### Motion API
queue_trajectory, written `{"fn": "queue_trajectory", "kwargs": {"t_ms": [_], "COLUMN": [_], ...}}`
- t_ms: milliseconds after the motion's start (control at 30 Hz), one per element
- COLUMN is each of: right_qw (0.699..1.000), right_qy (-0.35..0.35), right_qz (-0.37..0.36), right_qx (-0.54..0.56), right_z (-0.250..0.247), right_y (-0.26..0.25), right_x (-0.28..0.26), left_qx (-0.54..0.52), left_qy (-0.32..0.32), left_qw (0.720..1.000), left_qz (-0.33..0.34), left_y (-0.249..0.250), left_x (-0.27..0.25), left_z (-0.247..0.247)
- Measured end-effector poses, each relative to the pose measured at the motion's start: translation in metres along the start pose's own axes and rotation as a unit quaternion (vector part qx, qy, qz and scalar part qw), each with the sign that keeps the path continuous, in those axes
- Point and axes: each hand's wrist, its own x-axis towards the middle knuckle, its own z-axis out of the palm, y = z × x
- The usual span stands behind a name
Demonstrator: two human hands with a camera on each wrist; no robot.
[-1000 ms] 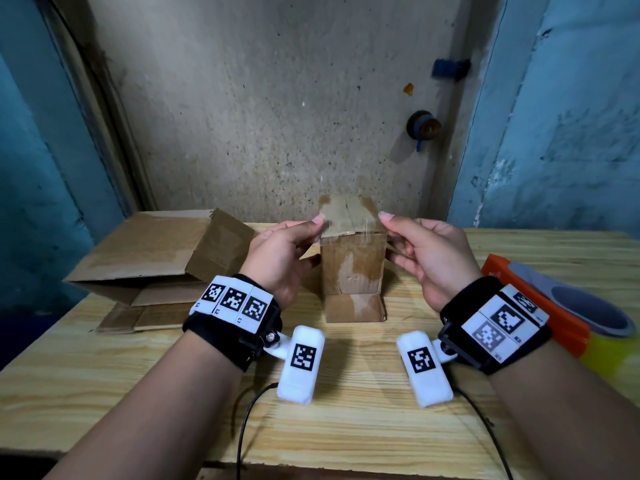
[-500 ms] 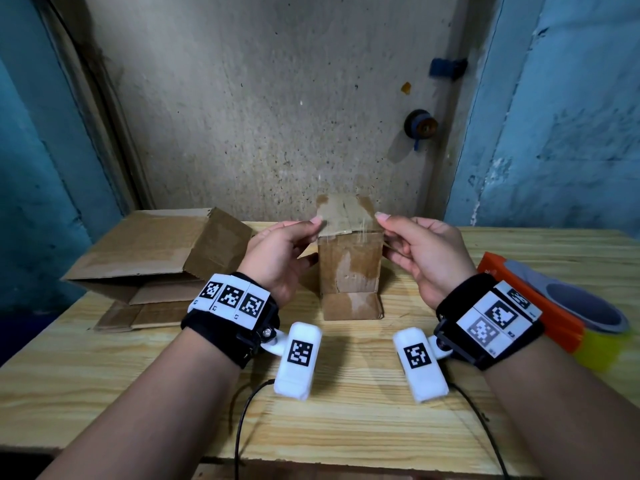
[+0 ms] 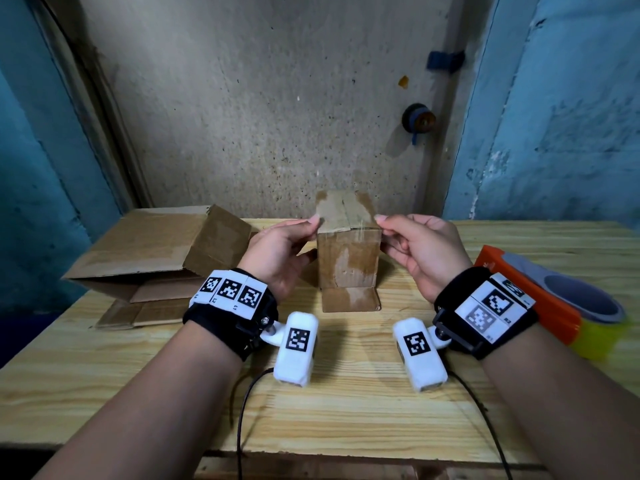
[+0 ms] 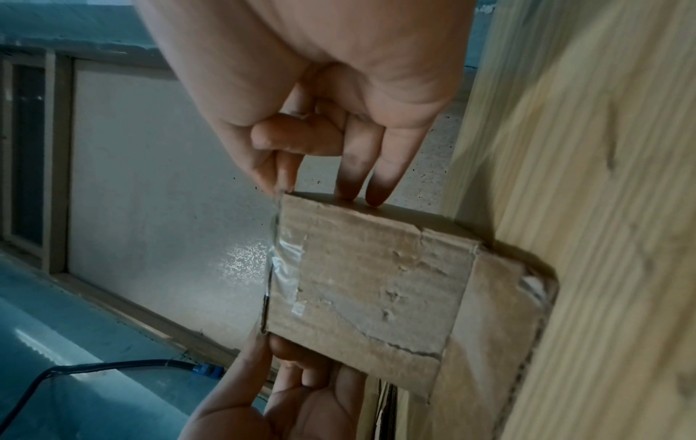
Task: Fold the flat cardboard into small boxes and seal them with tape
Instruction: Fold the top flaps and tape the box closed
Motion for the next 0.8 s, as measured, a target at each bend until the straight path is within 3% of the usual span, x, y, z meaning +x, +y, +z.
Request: {"fn": "queue_trajectory", "kwargs": {"t_ms": [300,433,567,800], "right_qw": [0.996,0.99,0.972,0.958], "right_qy": [0.025,-0.01,-0.045,-0.069], "right_qz": [-0.005,0.109,0.23,0.276], "right_qx": [-0.088,-0.093,-0.004,0.038], "right_z": [-0.006,-0.008,-0.01,-0.009], "right_y": [-0.002,-0.005,-0.008,-0.011], "right_x": [0.006,0.012,0.014,0.009], "left_qx": [0.008,0.018,0.022,0.036], "left_qy": [0.011,0.024,0.013,-0.031], "left_qw": [0.998,0.997,0.995,0.987], "left_qz": [-0.056,-0.071,-0.098,-0.153], "left_y": [0.002,0.001,0.001,0.005], "left_x": [-0.001,0.002,0.002,-0.008], "left_z": [0.003,0.001,-0.002,0.0]}}
